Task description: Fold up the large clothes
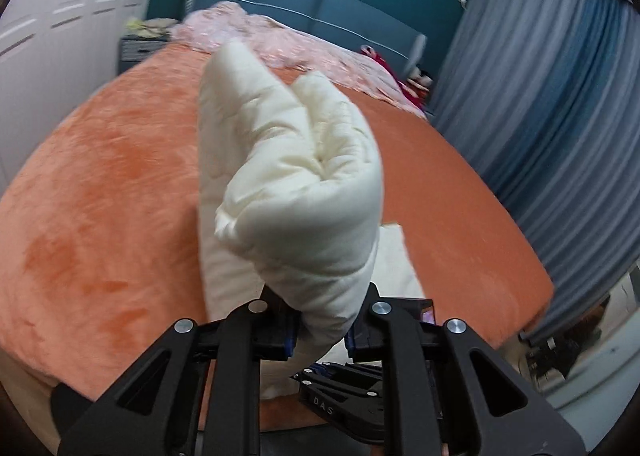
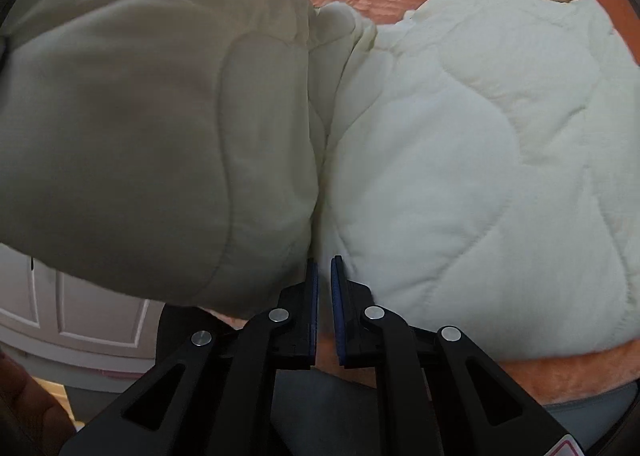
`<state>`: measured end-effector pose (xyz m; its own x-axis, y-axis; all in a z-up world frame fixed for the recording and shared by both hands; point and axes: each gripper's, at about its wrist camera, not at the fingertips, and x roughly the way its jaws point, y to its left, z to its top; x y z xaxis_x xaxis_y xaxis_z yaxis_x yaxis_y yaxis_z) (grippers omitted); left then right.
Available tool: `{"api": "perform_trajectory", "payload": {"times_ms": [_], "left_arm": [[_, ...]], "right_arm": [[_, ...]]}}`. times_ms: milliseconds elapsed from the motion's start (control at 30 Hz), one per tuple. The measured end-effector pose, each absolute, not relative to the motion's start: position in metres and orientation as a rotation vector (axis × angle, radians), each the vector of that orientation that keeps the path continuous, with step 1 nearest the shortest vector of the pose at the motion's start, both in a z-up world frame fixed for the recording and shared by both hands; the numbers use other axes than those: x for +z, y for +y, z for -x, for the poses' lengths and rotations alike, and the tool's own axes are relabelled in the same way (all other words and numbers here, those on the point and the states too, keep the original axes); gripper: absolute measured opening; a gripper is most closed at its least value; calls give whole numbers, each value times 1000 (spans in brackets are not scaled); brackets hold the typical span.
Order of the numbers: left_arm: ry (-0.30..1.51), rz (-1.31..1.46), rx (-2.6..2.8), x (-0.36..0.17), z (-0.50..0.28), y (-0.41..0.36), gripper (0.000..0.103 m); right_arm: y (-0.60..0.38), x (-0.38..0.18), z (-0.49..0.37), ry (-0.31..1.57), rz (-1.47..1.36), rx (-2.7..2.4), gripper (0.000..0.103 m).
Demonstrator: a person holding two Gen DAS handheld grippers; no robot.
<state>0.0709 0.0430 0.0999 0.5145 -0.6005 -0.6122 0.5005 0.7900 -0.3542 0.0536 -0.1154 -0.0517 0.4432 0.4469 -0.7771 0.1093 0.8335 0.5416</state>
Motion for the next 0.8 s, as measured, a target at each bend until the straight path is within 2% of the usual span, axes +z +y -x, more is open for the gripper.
{"api": "perform_trajectory", "payload": {"times_ms": [300, 433, 500, 567, 633, 667, 733, 800], "left_arm": [[956, 12, -744, 49, -70, -49, 17], [1032, -41, -727, 22, -65, -77, 21], [1037, -51, -716, 20, -57, -80, 28], [1046, -2, -740, 31, -55, -74, 49], [1039, 64, -755, 47, -54, -59, 62], [1022, 93, -759, 58, -53, -49, 64], [973, 119, -744, 78, -49, -34, 68], [926, 146, -680, 94, -54, -15, 74]], "right_arm": [[-211, -38, 28, 1077, -611, -31, 11], [-226, -30, 47, 1061, -591, -78, 13], [-231, -23, 47, 1045, -576, -86, 13], [-232, -11, 48, 1019, -549, -95, 14], [-230, 5, 50, 980, -521, -94, 14], [-239, 15, 50, 957, -512, -88, 17], [-243, 34, 48, 905, -502, -75, 40], [-247, 54, 38, 851, -500, -54, 50]]}}
